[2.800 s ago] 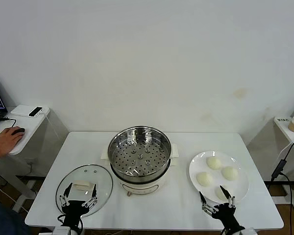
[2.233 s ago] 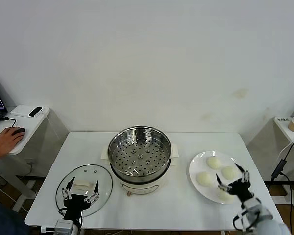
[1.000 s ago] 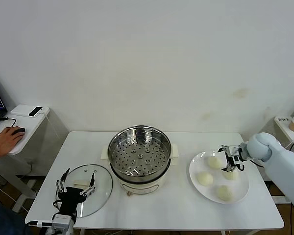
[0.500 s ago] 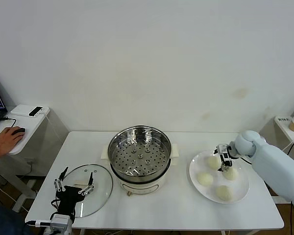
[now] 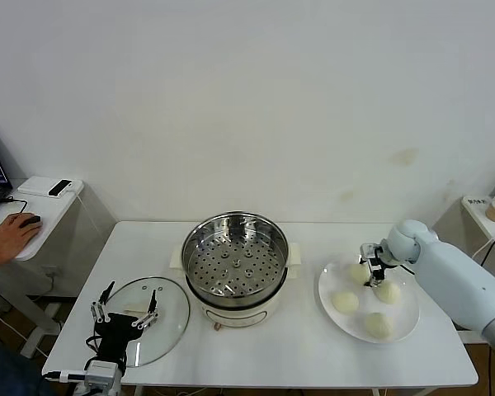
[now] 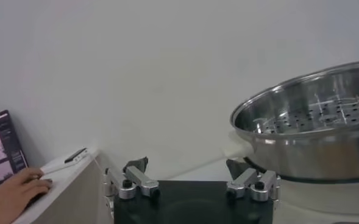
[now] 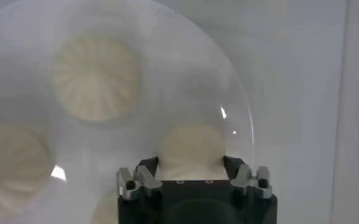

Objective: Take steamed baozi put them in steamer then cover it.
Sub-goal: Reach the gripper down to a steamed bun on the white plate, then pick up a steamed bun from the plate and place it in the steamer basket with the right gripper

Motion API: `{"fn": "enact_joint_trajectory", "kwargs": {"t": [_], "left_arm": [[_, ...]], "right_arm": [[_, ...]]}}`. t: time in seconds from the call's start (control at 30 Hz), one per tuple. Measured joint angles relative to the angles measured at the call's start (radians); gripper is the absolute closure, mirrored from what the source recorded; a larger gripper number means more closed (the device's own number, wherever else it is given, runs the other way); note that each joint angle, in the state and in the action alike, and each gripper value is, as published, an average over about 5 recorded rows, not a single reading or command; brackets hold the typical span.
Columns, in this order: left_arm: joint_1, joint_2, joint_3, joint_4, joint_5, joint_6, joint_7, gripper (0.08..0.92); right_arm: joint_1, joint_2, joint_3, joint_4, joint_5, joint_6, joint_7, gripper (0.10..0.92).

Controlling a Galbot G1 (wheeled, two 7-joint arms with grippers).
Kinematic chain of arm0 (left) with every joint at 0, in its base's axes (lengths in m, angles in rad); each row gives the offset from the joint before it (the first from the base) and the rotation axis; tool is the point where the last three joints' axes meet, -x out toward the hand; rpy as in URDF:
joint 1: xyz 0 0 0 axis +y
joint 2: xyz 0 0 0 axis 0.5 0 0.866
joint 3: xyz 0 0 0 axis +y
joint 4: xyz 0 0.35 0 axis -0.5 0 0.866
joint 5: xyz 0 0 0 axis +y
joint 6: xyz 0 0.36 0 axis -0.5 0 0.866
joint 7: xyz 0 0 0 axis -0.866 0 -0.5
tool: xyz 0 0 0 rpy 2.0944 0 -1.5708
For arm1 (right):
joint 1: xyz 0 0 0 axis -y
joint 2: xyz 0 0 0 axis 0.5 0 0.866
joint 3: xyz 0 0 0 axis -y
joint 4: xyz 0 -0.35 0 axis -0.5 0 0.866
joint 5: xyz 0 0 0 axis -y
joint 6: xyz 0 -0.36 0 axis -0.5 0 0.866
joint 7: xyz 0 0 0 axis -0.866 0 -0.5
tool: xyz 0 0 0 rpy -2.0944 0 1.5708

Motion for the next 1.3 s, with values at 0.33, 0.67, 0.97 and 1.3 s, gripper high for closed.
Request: {"fn": "enact_joint_trajectory", "kwargs": {"t": [0.33,0.67,0.97,1.3], "left_arm": [[0.002,0.003,0.000,-0.008,-0.001,-0.001,0.000,0.177],[-0.003,0.017,0.003,0.004,-0.008,-0.003,0.001,0.177],[-0.017,0.034,0.006,0.022,-0.019,-0.005,0.001,0.177],[-0.029,0.047,-0.003,0.039,-0.030,-0.004,0.002,0.177]], "right_arm": [[0.033,-0.019,-0.022,0.020,0.030,-0.001,-0.015,0.440],[0.148,-0.100,-0.098,0.136,0.152,-0.025,-0.038,0.431],[0.362,-0.107,-0.249,0.222,0.315,-0.048,-0.030,0.431],[0.578,0.007,-0.424,0.241,0.453,-0.028,0.020,0.431]]}}
